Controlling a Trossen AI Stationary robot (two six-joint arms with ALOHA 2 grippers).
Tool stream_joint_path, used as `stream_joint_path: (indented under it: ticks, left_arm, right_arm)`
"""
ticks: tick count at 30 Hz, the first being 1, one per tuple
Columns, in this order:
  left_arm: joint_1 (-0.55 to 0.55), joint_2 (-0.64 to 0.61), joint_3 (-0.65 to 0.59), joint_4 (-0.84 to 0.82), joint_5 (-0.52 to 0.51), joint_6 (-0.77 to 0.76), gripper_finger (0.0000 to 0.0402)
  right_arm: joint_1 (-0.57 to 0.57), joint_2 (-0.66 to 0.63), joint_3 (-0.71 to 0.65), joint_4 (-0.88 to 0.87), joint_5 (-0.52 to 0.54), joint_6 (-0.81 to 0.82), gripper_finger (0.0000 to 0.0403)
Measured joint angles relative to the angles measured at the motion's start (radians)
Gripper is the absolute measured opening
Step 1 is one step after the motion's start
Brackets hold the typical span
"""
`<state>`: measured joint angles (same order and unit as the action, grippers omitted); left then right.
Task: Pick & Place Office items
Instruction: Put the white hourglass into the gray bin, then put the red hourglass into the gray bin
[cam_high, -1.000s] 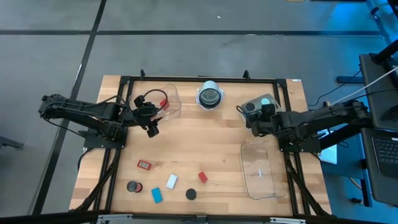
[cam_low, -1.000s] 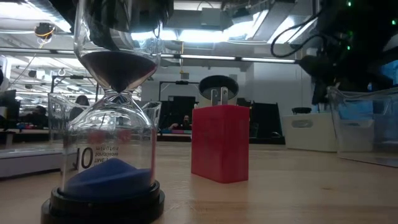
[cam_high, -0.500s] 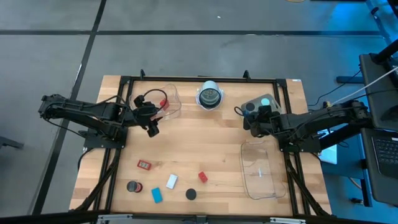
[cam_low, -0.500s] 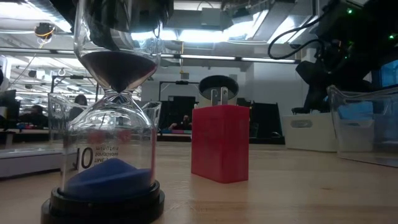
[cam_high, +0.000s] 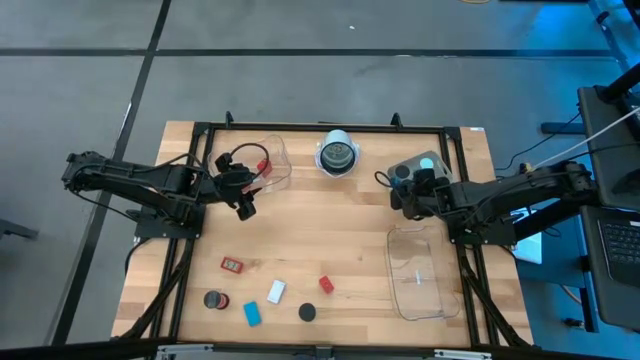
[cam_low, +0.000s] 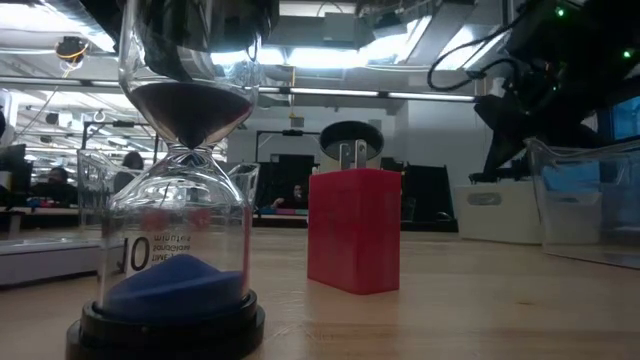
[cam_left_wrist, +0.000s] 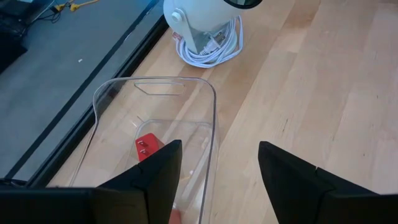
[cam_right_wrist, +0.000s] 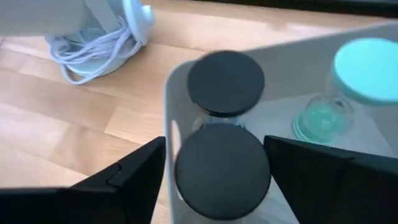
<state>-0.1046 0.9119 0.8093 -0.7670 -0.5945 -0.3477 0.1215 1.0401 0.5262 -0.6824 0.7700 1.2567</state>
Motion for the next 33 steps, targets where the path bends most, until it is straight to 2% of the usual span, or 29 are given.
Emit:
stream_joint_path:
  ticks: [8,14,16,21,24,27,33]
  left_arm:
    - [0.000,0.000,0.000,0.000,0.002,-0.009,0.0210]
    - [0.000,0.000,0.000,0.016,0.021,0.007,0.0210]
    - [0.000,0.000,0.000,0.048,0.071,0.025,0.0210]
    - [-0.028,0.000,0.000,0.117,0.321,0.037,0.0210]
    - [-0.082,0.000,0.000,0.095,0.463,-0.057,0.0210]
    - [-0.154,0.000,0.000,0.089,0.595,-0.232,0.0216]
    - [-0.314,0.000,0.000,0.089,0.621,-0.551,0.0241]
  right_arm:
    - [-0.015,0.000,0.177,-0.183,0.001,-0.118,0.0318]
    - [-0.016,0.000,0.318,-0.238,-0.015,-0.227,0.0323]
    - [-0.015,0.000,0.347,-0.234,-0.027,-0.259,0.0320]
    - [-0.015,0.000,0.364,-0.233,-0.030,-0.277,0.0318]
    - [-0.015,0.000,0.364,-0.231,-0.055,-0.273,0.0318]
    - [-0.015,0.000,0.364,-0.231,-0.081,-0.273,0.0318]
    - [-0.015,0.000,0.364,-0.231,-0.066,-0.259,0.0318]
